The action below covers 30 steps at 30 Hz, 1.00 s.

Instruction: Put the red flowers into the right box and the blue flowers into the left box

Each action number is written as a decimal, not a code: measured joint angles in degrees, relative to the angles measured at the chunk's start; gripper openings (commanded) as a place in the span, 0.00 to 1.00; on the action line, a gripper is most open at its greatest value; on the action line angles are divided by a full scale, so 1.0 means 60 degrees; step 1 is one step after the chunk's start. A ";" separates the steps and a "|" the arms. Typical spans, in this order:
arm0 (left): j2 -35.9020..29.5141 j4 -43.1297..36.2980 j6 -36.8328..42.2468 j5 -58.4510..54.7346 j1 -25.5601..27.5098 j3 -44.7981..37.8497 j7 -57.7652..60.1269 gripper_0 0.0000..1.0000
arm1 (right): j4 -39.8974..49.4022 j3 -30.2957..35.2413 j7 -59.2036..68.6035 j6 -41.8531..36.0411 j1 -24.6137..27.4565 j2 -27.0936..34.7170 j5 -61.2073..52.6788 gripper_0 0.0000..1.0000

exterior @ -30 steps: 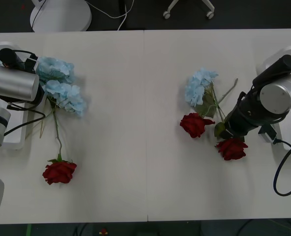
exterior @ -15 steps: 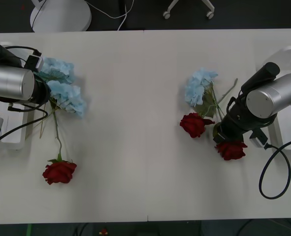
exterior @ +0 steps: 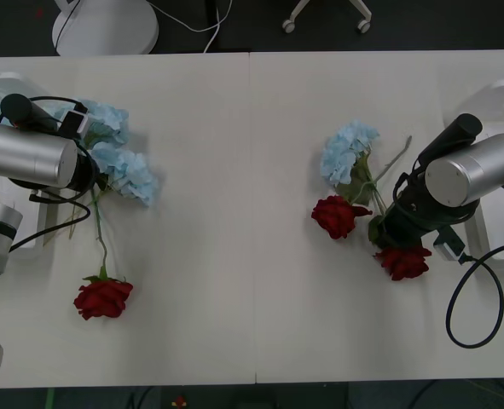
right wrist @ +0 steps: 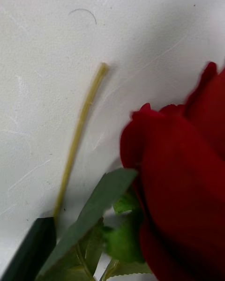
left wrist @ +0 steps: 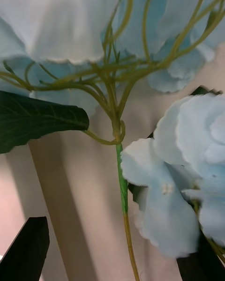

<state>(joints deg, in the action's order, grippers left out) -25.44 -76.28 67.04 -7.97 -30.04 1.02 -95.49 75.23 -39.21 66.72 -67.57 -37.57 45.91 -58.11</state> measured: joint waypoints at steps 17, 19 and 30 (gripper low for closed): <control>0.0099 0.2384 -0.1036 0.0095 -0.1123 0.0187 0.0000 0.67 | -0.0031 0.0007 -0.0592 -0.0270 0.0000 -0.0002 -0.0003 0.04; 0.0132 0.2384 -0.1122 0.0066 -0.1158 0.0195 0.0000 0.65 | -0.0032 0.0009 -0.0609 -0.0313 0.0000 -0.0002 -0.0009 0.04; 0.0174 0.2401 -0.2161 -0.0179 -0.1176 0.0391 0.0000 0.00 | -0.0044 0.0793 -0.3600 -0.0883 -0.0025 0.0025 -0.0331 0.04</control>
<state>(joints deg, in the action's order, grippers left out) -24.40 -61.87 54.07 -9.04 -37.09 3.36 -95.49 74.97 -34.45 45.12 -72.87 -37.72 46.06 -60.09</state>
